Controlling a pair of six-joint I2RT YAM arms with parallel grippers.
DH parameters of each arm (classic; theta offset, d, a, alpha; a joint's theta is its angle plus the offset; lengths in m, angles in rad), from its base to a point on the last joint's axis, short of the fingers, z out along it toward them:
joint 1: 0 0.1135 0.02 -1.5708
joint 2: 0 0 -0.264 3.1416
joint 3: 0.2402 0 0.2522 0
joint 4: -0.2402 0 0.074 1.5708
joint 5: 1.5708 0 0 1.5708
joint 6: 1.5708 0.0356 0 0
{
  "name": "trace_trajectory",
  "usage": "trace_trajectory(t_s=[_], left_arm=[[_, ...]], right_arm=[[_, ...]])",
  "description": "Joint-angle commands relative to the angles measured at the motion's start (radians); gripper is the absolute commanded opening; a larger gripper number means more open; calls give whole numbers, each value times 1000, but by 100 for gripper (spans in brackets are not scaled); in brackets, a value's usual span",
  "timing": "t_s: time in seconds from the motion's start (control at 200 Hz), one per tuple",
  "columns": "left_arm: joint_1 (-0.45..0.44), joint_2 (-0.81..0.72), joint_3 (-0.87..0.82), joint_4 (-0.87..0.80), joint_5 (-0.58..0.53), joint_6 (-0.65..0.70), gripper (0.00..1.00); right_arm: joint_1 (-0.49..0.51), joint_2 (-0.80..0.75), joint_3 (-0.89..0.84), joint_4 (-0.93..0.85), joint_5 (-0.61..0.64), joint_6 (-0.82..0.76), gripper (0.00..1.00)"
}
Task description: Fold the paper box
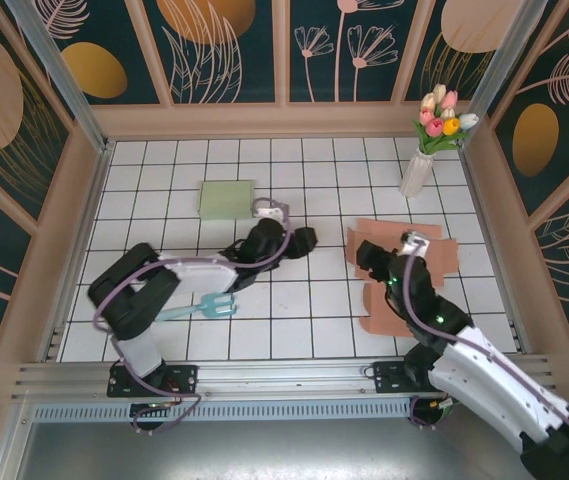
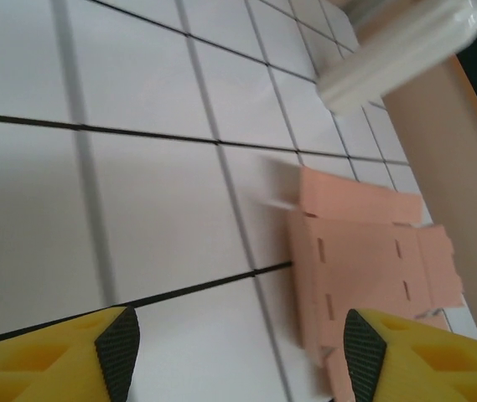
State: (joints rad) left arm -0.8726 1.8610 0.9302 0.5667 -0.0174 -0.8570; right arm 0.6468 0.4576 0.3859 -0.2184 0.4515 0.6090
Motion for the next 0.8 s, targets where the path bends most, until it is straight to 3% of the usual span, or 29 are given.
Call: trace_trajectory(t_s=[0.0,0.13,0.375,0.796], left_arm=[[-36,109,113,43,67,-5,67],[-56,202,226,-35,52,15,67],[-65,320,354,-126,43,26,64],[-97,419,517,-255,-13,57,53]], right_arm=[[-6,-113,-58,-86,14,0,82],[-7,-180,-76,-69,6,-17,81],[-7,-171,-84,-49,-23,-38,81],[-8,-191,-79,-50,-46,-38,81]])
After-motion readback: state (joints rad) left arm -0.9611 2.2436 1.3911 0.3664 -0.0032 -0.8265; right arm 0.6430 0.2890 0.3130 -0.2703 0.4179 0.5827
